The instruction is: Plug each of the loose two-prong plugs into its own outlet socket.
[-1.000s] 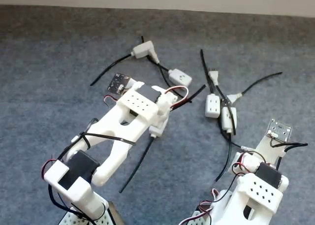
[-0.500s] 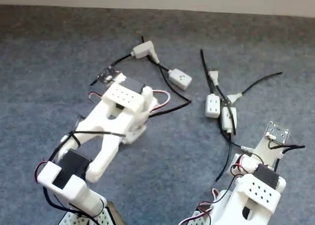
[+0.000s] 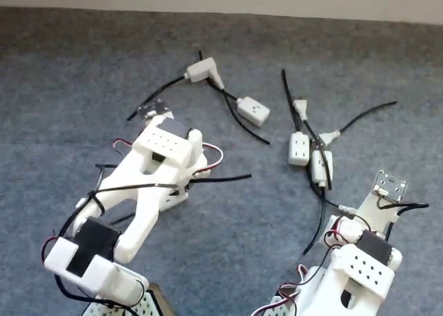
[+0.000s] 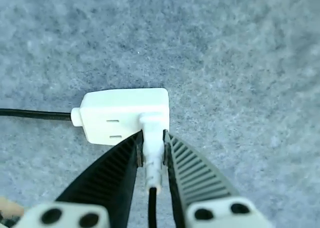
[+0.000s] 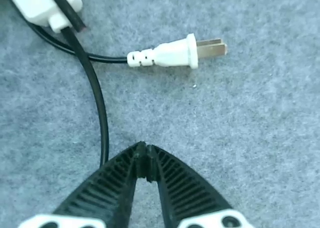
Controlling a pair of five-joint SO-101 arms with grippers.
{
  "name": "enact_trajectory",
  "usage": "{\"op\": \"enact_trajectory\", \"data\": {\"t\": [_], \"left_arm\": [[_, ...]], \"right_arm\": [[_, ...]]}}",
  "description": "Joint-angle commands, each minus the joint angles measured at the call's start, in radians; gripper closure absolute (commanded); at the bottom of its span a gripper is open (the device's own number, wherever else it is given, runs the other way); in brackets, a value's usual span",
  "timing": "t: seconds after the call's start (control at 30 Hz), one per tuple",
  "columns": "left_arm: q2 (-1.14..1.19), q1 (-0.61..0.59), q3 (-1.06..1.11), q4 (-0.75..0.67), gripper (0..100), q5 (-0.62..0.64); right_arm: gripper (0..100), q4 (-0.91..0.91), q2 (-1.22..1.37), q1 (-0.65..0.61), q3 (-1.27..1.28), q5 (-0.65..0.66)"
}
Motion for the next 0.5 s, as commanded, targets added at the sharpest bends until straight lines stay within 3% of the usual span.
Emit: {"op": "enact_trajectory", "data": {"t": [0.0, 0.1, 0.33, 0.4, 0.47], "left_arm": [[0.001, -0.015, 0.015, -0.002, 99, -0.247], [0.007, -0.016, -0.082, 0.118, 99, -0.528], [0.010, -0.015, -0.271, 0.368, 98, -1.054], [0.012, -0.012, -0.294, 0.411, 95, -1.146], [0.012, -0.021, -0.308, 0.423, 93, -1.154]], "right_arm": [[99.2, -0.013, -0.010, 0.010, -0.005, -0.005], [99.2, -0.013, -0.010, 0.010, -0.005, -0.005], [99.2, -0.013, -0.010, 0.010, -0.005, -0.005], [99.2, -0.013, -0.010, 0.010, -0.005, -0.005], [99.2, -0.013, -0.010, 0.010, -0.005, -0.005]]}}
